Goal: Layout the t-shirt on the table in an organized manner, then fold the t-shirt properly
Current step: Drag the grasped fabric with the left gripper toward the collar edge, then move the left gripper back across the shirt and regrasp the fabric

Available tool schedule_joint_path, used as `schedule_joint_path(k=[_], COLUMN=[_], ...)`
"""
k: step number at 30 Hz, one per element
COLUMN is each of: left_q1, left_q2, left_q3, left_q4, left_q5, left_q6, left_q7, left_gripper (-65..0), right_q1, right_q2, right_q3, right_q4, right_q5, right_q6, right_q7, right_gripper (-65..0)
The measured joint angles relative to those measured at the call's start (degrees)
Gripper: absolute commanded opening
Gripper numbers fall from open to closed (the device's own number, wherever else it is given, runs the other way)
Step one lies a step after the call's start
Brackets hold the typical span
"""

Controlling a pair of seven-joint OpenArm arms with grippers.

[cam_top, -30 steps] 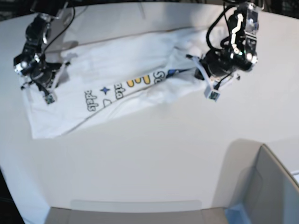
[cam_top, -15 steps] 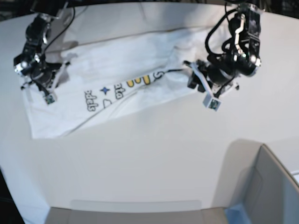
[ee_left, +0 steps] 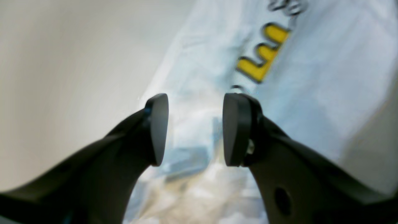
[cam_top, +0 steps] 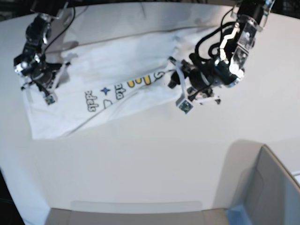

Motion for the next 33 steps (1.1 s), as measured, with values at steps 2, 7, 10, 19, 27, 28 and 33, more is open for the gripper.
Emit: schedule_joint_path(k=[2, 7, 10, 19, 27, 28, 33], left_q1=[0.0, -0.2, -0.7, -0.6, -1.6, -1.5, -1.4], left_q2=[-0.1, 0.2, 0.1, -0.1, -0.1, 0.0, 0.0], left_q3=[0.7, 5.2, 6.8, 7.1, 7.1, 7.1, 7.1], left_q4=[-0.4, -1.7, -4.9, -12.9, -13.0, -13.0, -12.9], left_q5=[5.0, 9.3, 10.2, 10.3, 10.3, 10.3, 10.3], left_q6=[-0.1, -0.3, -0.2, -0.2, -0.3, -0.3, -0.2], left_q7=[0.0, -0.2, -0.9, -7.4, -8.3, -8.0, -7.5], left_gripper=[-35.6, -35.5, -35.5, -35.7, -39.2, -40.7, -50.3], right_q1=[0.0, 0.0, 0.0, -0.1, -0.2, -0.2, -0.2], right_q2=[0.0, 0.0, 0.0, 0.0, 0.0, 0.0, 0.0], right_q3=[0.0, 0.0, 0.0, 0.0, 0.0, 0.0, 0.0], right_q4=[0.0, 0.0, 0.0, 0.0, 0.0, 0.0, 0.0], right_q5=[0.0, 0.0, 0.0, 0.0, 0.0, 0.0, 0.0], right_q6=[0.0, 0.0, 0.0, 0.0, 0.0, 0.0, 0.0], right_q7=[0.0, 0.0, 0.0, 0.2, 0.2, 0.2, 0.2], right_gripper=[-65.0, -65.0, -65.0, -65.0, -65.0, -65.0, -65.0])
